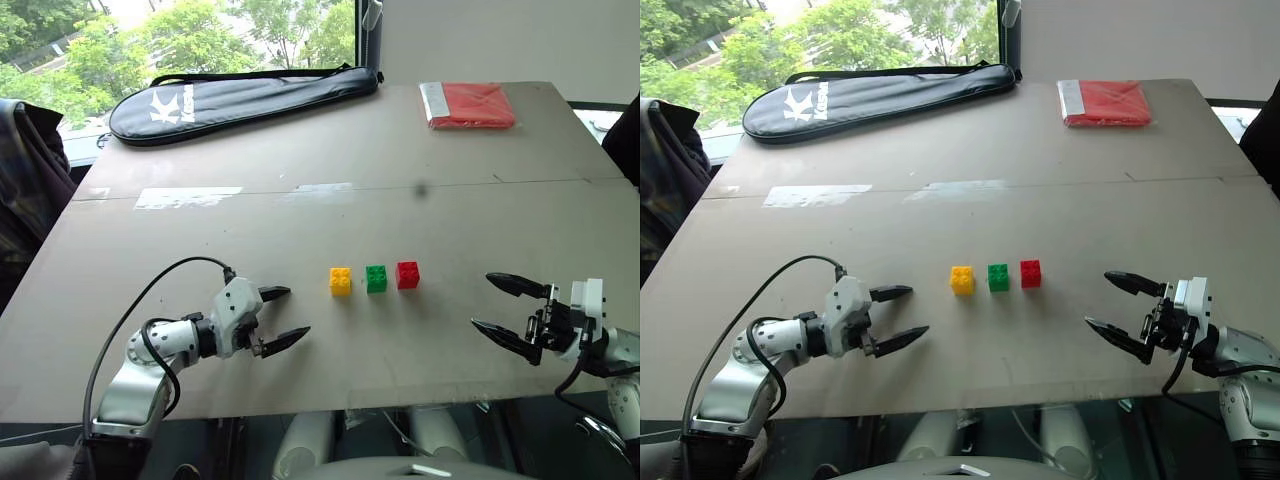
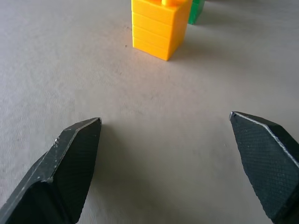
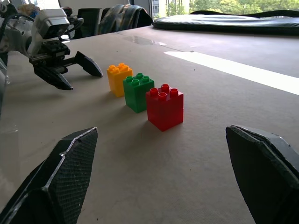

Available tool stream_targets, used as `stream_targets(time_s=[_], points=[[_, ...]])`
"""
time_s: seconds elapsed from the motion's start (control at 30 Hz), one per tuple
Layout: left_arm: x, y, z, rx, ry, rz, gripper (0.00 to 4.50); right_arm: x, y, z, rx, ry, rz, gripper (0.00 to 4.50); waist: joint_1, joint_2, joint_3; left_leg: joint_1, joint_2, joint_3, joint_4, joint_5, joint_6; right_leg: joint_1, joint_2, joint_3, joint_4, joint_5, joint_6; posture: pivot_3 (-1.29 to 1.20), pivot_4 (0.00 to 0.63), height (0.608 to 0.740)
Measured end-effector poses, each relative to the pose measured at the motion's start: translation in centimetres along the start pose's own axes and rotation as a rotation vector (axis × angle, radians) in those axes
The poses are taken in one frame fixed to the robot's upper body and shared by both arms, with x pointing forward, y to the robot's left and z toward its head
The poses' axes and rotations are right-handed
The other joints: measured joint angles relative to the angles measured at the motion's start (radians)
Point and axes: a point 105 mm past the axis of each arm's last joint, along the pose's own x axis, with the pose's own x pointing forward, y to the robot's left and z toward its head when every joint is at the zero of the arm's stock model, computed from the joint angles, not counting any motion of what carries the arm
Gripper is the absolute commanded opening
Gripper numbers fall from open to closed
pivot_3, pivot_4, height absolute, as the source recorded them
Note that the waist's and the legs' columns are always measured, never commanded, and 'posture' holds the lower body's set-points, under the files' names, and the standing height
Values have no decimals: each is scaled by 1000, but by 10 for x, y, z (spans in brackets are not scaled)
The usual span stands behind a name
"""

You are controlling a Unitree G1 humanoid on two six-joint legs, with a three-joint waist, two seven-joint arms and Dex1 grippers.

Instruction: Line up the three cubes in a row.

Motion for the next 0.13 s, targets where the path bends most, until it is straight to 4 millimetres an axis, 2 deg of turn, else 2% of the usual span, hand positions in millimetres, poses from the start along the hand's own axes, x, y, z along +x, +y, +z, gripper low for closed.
stream_targets(time_s=[0.13], points=[[-2, -7, -4, 2, -17, 80, 4476, -7, -3, -8, 20, 20, -27, 4500, -1, 0, 0, 0, 0, 2, 0, 0, 0, 0, 0, 1, 0, 1, 2, 0, 150, 712]])
